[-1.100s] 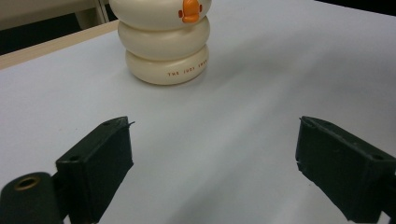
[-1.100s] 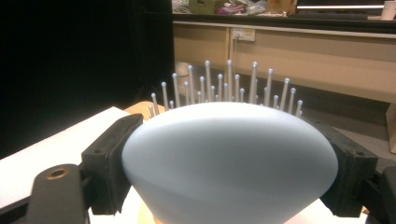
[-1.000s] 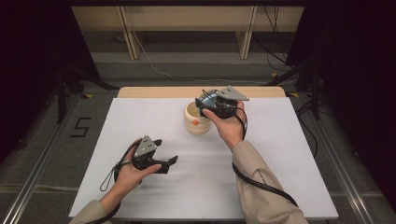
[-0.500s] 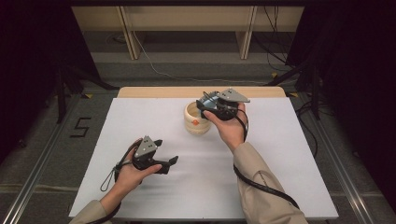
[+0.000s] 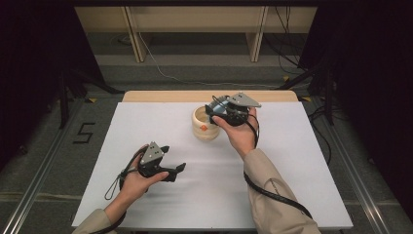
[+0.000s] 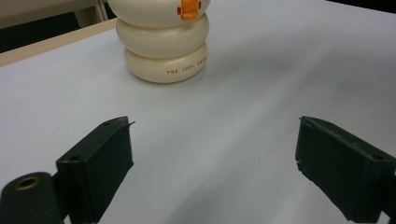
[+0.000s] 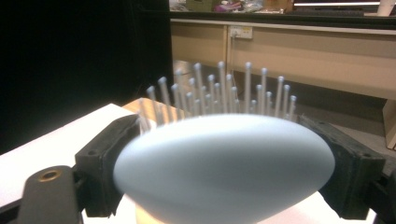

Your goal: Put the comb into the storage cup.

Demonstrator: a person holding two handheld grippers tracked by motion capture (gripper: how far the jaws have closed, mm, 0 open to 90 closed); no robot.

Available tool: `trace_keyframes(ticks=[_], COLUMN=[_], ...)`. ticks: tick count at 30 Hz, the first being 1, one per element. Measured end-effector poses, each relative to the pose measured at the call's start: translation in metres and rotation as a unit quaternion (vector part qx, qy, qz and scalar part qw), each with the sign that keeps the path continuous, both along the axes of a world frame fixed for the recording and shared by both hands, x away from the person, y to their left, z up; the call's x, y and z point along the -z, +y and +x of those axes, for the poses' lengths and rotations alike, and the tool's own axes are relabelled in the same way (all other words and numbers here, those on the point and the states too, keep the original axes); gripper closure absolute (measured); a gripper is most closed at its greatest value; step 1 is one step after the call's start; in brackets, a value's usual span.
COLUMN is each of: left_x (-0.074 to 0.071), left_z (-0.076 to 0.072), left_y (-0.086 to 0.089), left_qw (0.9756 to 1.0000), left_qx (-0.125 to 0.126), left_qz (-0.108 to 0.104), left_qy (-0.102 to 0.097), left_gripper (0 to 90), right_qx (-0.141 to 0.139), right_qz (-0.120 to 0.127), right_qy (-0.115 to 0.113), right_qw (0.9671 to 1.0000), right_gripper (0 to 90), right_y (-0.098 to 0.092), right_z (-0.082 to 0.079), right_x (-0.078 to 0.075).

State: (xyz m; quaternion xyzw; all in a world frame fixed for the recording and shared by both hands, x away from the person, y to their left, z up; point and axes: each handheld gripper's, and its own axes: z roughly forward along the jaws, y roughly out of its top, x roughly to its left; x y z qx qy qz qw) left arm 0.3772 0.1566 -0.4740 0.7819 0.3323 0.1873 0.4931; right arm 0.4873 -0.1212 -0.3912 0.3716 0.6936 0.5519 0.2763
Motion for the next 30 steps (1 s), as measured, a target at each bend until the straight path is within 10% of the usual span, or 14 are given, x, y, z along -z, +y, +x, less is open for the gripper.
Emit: trace_keyframes(ticks=[30], left_x=[-0.001], left_z=[0.0], left_y=[0.001], left_qw=[1.0], left_qx=[-0.003], left_qz=[-0.003], left_qy=[0.0], left_gripper=[10.6], right_qx=[-0.016], right_qz=[0.007], right_qy=[-0.013], right_qw=[0.9998], right_gripper=[11.1], right_y=[-0.012], right_z=[-0.01], right_x=[-0.014])
